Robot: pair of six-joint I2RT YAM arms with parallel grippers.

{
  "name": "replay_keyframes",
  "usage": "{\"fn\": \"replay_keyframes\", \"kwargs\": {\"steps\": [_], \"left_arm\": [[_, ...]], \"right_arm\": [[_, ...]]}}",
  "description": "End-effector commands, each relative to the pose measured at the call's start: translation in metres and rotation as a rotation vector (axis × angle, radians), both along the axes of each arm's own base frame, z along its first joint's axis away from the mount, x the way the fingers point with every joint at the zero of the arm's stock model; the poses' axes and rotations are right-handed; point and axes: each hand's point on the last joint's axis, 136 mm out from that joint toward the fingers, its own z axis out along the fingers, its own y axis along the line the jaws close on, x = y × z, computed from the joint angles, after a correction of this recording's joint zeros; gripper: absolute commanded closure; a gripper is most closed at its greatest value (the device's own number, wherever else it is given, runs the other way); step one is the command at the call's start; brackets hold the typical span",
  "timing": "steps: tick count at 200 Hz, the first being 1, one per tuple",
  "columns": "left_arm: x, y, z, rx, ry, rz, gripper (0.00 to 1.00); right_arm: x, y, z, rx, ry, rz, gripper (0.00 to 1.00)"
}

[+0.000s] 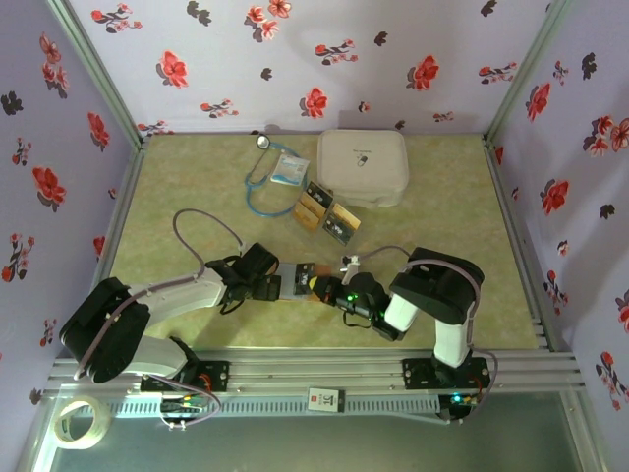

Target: Put the credit cards into the card holder

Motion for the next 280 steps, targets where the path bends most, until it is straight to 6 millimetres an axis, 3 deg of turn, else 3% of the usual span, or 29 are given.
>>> {"fn": "replay_keyframes", "kwargs": {"steps": [1,168,280], "left_arm": [[0.003,0.001,0.005,0.014,-0.024,-0.003,0.00],[0.003,0.002,0.004,0.013,-0.023,-0.004,0.00],[0.003,0.002,0.004,0.014,-0.023,-0.004,0.00]], "right_arm": [[-0.004,-0.008,-0.010,-0.023,0.019,-0.028,1.00],[-0.011,-0.027,-0.033,-0.101,0.089,-0.112,1.00],[-0.012,-0.019,-0.033,-0.132,0.114,-0.092,1.00]]}}
